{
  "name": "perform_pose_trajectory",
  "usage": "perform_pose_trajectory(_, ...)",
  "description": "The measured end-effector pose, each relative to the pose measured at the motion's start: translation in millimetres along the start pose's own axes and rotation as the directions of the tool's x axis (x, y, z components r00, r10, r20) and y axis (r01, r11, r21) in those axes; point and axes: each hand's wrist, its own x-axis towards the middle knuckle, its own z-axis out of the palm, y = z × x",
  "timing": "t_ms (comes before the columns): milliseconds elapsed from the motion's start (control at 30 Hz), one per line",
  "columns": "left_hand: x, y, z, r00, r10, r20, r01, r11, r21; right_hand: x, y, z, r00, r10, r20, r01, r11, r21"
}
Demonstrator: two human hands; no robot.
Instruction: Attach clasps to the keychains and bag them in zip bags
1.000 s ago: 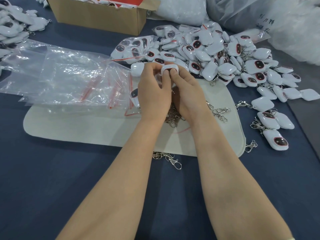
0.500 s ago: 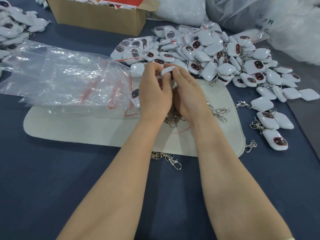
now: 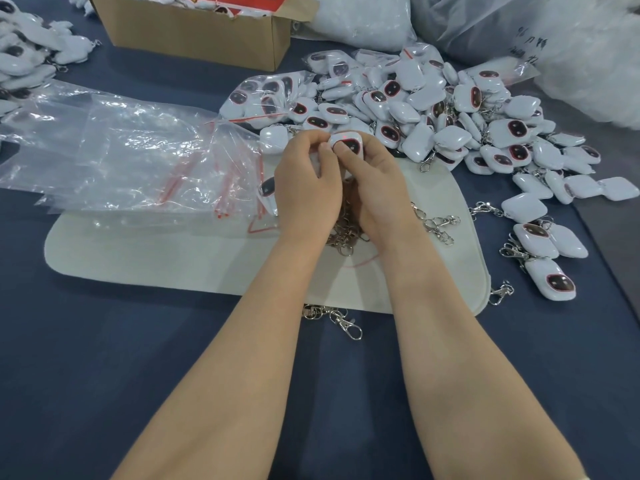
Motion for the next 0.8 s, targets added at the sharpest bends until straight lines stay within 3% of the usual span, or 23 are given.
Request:
perform_pose_trajectory(167, -0.3, -1.3, 1.0, 1.000, 0.007, -0.001, -0.007, 1.000, -0.005, 1.1, -1.9, -0.4, 0.996, 0.092, 0.009, -0.092, 0.985, 0.149)
perform_pose_trajectory(400, 0.6, -2.4, 0.7, 1.000, 0.010, -0.008, -0.010, 1.000, 0.010, 0.0, -5.3, 1.9, 0.994, 0.112, 0.002, -0.109, 0.964, 0.242)
perform_pose_trajectory(633, 0.0, -1.3, 1.0, 1.000, -0.011, -0.007, 0.011, 1.000, 0.004, -2.0, -2.2, 0.0, 0.998, 0.062, 0.010, -0.062, 0.997, 0.054)
perform_pose_trajectory(800, -0.6, -1.1, 1.6, 1.000, -0.016, -0.004, 0.017, 1.000, 0.003, -2.4, -3.6, 2.2, 0.996, 0.085, -0.031, -0.082, 0.993, 0.090)
